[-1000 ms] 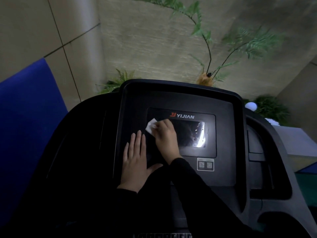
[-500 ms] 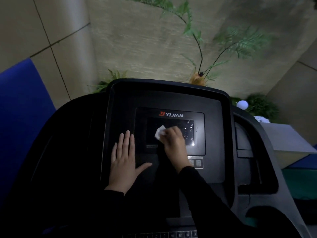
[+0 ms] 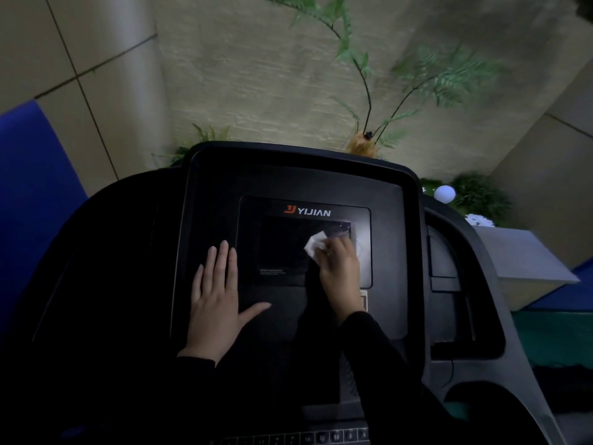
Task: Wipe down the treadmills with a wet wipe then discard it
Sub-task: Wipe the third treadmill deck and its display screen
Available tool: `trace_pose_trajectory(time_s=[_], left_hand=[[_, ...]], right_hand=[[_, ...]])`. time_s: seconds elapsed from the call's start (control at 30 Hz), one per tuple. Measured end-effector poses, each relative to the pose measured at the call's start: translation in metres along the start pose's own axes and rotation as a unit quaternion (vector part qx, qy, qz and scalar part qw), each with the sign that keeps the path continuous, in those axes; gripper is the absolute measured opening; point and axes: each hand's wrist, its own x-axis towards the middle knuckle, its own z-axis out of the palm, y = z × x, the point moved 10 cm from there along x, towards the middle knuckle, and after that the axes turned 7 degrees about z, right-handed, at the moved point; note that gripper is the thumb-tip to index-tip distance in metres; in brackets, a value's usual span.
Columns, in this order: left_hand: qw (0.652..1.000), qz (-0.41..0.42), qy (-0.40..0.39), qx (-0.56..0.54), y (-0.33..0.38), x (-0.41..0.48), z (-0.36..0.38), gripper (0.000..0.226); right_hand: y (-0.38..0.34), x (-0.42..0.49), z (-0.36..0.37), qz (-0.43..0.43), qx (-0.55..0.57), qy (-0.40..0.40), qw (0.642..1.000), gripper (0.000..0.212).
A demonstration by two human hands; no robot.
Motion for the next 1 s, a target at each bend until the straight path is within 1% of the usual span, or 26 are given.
trace_pose_trajectory(time_s=[0.03, 0.1, 0.2, 0.3, 0.37, 0.47, 0.67, 0.77, 0.9, 0.97, 1.0], left_hand=[[1.0, 0.0, 0.001, -0.002, 0.0, 0.0, 0.0, 0.109], [1.0, 0.001, 0.0, -0.002, 0.0, 0.0, -0.001, 0.109], [1.0, 0.001, 0.001, -0.006, 0.0, 0.0, -0.001, 0.109], [1.0, -0.001, 0.002, -0.008, 0.0, 0.0, -0.001, 0.109], [1.0, -0.002, -0.001, -0.003, -0.001, 0.0, -0.001, 0.109], [1.0, -0.002, 0.0, 0.002, -0.001, 0.0, -0.001, 0.109], [1.0, 0.005, 0.007, -0.01, 0.001, 0.0, -0.001, 0.109], [1.0, 0.004, 0.004, -0.013, -0.001, -0.001, -0.001, 0.109], [1.0, 0.005, 0.003, -0.02, -0.001, -0.002, -0.001, 0.109], [1.0, 0.006, 0.003, -0.027, -0.001, -0.002, -0.001, 0.109], [0.999, 0.007, 0.004, -0.032, -0.001, -0.002, -0.002, 0.108]], right_hand=[[0.003, -0.006, 0.0, -0.008, -0.001, -0.007, 1.0, 0.004], [0.017, -0.009, -0.009, 0.006, -0.006, -0.008, 1.0, 0.004], [0.037, 0.006, -0.036, 0.049, -0.007, 0.046, 0.998, 0.005], [0.033, 0.033, -0.047, 0.058, -0.007, 0.077, 0.995, 0.005], [0.023, 0.049, -0.039, 0.051, -0.004, 0.07, 0.996, 0.004], [0.007, 0.05, -0.021, 0.03, -0.015, 0.037, 0.999, 0.006], [0.009, -0.006, -0.008, 0.0, -0.012, 0.001, 1.0, 0.003], [0.025, -0.009, -0.023, 0.026, -0.013, -0.001, 1.0, 0.003], [0.034, -0.002, -0.045, 0.065, -0.026, 0.053, 0.996, 0.002], [0.028, -0.011, -0.037, 0.072, -0.031, 0.042, 0.996, 0.002], [0.025, -0.018, -0.028, 0.074, -0.033, 0.021, 0.997, 0.003]])
